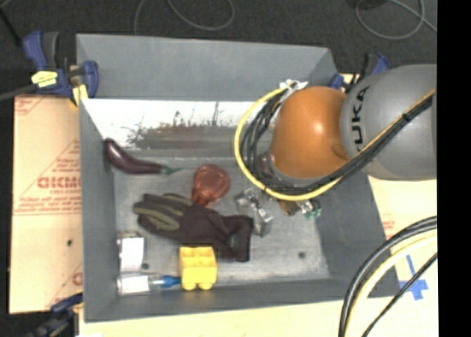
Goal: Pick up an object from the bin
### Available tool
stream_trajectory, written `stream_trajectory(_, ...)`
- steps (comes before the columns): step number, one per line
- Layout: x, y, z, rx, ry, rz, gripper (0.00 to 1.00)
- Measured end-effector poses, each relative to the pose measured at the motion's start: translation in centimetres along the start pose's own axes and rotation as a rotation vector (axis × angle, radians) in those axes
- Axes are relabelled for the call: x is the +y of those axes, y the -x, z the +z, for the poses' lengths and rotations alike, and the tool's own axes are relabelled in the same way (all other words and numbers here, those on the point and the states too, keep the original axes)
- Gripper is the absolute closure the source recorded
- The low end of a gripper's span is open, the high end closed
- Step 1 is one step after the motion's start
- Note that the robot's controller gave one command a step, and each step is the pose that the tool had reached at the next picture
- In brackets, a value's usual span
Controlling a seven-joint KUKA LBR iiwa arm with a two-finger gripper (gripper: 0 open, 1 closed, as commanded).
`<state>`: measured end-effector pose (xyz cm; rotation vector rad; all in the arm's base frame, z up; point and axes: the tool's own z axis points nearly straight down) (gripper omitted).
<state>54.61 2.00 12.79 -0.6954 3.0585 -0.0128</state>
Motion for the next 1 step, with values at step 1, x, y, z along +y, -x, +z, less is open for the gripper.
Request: stream_trajectory(1, -0.18, 0.71, -8.15, -0.007, -0.003, -0.006, 1.0)
